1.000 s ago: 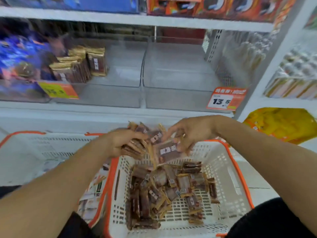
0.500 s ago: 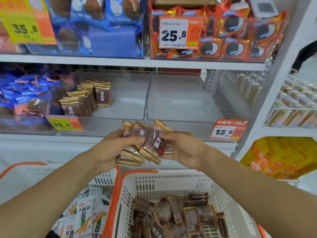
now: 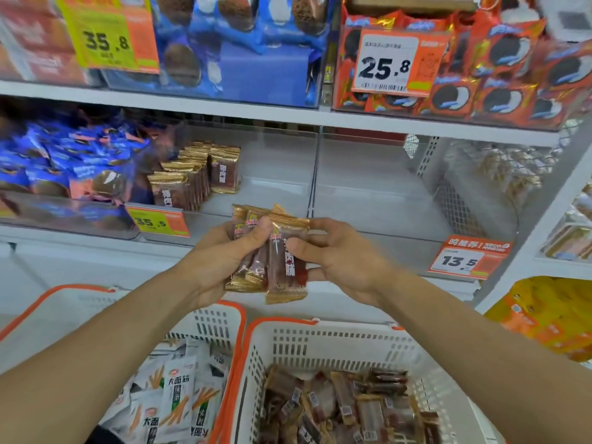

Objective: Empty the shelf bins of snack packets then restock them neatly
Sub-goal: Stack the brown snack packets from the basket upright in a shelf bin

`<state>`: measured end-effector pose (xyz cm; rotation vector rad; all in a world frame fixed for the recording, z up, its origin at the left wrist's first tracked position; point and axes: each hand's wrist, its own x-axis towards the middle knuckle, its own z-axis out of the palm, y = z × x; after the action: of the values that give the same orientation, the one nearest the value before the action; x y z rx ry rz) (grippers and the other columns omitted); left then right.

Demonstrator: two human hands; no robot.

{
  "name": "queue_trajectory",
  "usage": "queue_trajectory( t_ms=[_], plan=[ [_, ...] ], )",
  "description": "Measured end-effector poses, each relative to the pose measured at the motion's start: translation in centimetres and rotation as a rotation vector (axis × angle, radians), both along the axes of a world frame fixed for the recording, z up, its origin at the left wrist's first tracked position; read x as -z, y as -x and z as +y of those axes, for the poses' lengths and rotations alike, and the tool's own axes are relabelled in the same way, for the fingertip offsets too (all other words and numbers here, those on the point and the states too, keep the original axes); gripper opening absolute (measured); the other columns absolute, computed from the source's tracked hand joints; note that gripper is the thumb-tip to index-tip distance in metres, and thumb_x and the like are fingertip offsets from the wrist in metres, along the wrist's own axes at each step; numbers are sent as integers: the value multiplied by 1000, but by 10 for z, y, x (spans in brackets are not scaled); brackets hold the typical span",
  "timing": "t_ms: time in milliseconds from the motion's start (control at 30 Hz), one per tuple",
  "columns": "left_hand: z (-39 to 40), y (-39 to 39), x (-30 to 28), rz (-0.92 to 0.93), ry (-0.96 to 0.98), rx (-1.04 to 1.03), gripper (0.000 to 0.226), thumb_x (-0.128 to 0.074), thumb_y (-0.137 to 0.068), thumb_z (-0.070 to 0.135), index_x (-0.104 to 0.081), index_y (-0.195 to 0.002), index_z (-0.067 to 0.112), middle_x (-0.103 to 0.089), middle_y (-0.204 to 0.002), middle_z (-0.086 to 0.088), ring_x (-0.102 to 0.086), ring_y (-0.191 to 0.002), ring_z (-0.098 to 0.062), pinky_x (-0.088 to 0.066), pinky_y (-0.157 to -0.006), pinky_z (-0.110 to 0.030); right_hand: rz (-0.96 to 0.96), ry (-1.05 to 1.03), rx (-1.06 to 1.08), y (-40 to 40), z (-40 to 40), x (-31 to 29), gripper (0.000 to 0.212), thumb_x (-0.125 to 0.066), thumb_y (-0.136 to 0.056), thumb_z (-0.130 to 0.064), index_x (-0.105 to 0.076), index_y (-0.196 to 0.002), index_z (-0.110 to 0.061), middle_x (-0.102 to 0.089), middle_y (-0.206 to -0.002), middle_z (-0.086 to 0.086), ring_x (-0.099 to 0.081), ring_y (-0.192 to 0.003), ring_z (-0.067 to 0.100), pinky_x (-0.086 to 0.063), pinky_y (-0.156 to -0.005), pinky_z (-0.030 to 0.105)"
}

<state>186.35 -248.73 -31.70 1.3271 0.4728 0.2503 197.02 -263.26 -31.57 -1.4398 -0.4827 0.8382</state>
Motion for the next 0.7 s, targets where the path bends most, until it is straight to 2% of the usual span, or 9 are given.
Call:
queue_trajectory(
  t_ms=[100, 167, 267, 333, 400, 500, 567, 633, 700],
  plan=[
    [20, 6, -4, -24, -14, -76, 26, -58, -95, 30, -60, -76, 13, -62, -48, 6, -59, -43, -3, -47, -44, -16, 34, 31, 21, 16, 37, 3, 20, -61, -99, -9, -69, -114, 2, -73, -115, 17, -71, -106, 31, -59, -92, 41],
    [40, 12, -6, -38, -9, -119, 29, -62, -88, 38, -61, -80, 10, -68, -55, 1, -66, -49, -10, -51, -46, -20, 91, 47, -14, 24, 60, -1, 22, -60, -100, -13, -69, -117, -4, -75, -111, 12, -73, -94, 22, -61, -83, 32],
    [74, 25, -5, -51, 54, -195, 46, -68, -79, 44, -68, -105, 5, -77, -88, -11, -75, -76, -22, -62, -64, -35, 7, 132, -87, 25, 91, -14, 22, -65, -98, -20, -72, -118, -15, -74, -98, 3, -68, -81, 16, -58, -72, 32],
    [97, 35, -2, -57, 94, -255, 40, -69, -86, 35, -69, -116, 8, -76, -103, -14, -76, -82, -26, -63, -65, -39, -31, 126, -72, 21, 114, -22, 19, -67, -96, -17, -71, -113, -9, -74, -97, 6, -69, -84, 19, -60, -81, 40],
    [121, 48, 4, -56, 107, -330, 31, -70, -90, 28, -71, -115, 10, -76, -102, -15, -76, -74, -28, -61, -58, -43, -107, 56, 0, 13, 141, -27, 14, -69, -95, -15, -67, -106, -8, -74, -99, 8, -70, -88, 23, -59, -88, 45],
    [151, 65, 16, -57, 115, -455, 29, -71, -90, 28, -72, -113, 11, -78, -90, -12, -75, -66, -28, -59, -53, -44, -448, 16, 145, -2, 187, -28, 26, -76, -87, -28, -63, -106, -15, -73, -106, 5, -70, -100, 26, -58, -90, 48],
    [165, 73, 23, -56, 116, -546, 24, -73, -90, 28, -74, -107, 11, -77, -82, -10, -74, -62, -27, -60, -52, -44, -600, 79, 166, -8, 220, -19, 32, -77, -83, -30, -60, -108, -18, -72, -107, 2, -69, -101, 24, -56, -93, 48],
    [173, 77, 30, -49, 97, -609, 23, -76, -88, 28, -75, -104, 11, -77, -84, -11, -73, -62, -26, -61, -56, -45, -665, 154, 128, -12, 252, -4, 36, -80, -79, -29, -61, -108, -17, -72, -107, 2, -69, -101, 24, -55, -95, 48],
    [178, 78, 33, -49, 82, -640, 24, -77, -86, 28, -76, -104, 12, -77, -90, -14, -74, -66, -28, -61, -63, -49, -719, 292, 32, -10, 275, 7, 31, -83, -78, -33, -67, -98, -15, -72, -105, 2, -67, -99, 21, -54, -95, 38]
  ],
)
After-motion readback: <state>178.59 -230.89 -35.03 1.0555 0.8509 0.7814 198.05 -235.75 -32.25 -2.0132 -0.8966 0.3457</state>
